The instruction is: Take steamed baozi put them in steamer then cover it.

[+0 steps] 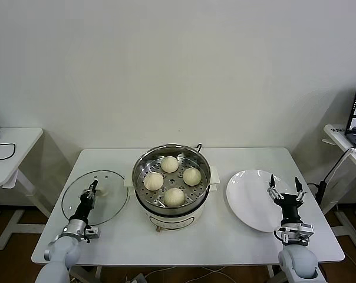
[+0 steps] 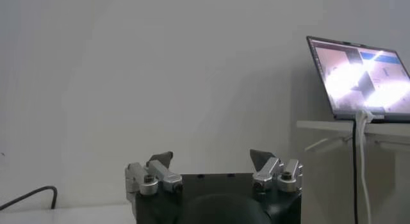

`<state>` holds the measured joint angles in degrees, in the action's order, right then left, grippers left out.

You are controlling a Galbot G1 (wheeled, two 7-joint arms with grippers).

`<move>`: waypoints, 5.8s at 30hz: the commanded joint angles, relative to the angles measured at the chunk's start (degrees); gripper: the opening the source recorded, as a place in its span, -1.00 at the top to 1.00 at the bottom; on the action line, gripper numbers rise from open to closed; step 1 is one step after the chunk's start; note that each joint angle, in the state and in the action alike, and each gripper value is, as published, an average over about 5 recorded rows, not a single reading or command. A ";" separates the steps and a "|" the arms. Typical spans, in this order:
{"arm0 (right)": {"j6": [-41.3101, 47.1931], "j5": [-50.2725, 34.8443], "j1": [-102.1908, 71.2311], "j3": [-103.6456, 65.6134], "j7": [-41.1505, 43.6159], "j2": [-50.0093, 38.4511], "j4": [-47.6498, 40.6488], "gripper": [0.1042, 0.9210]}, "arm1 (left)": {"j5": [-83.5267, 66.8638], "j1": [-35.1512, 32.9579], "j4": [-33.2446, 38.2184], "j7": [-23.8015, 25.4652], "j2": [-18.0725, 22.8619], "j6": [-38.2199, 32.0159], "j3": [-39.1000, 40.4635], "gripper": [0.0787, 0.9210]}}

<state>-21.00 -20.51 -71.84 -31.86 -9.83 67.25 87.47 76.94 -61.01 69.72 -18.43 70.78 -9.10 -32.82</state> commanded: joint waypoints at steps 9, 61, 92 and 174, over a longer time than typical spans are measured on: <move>1.30 0.72 -0.49 1.11 0.11 -0.25 0.85 -0.76 | -10.03 -6.84 30.36 6.74 -7.00 6.73 -7.69 0.74; 6.86 4.80 5.83 6.61 1.05 4.38 -5.76 -0.76 | 11.72 2.58 38.11 34.01 12.61 28.24 29.45 0.74; 6.33 5.72 5.71 5.69 1.12 3.49 -6.82 -0.76 | 11.40 3.61 33.74 31.79 13.81 27.46 30.44 0.74; 8.47 2.35 4.67 8.05 0.58 1.29 -1.97 -0.76 | -35.38 -14.51 58.28 19.22 3.49 25.82 12.77 -0.77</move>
<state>-15.41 -15.08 -65.59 -24.90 -8.91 69.91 81.86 76.84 -71.03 121.63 12.41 77.16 17.02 -7.62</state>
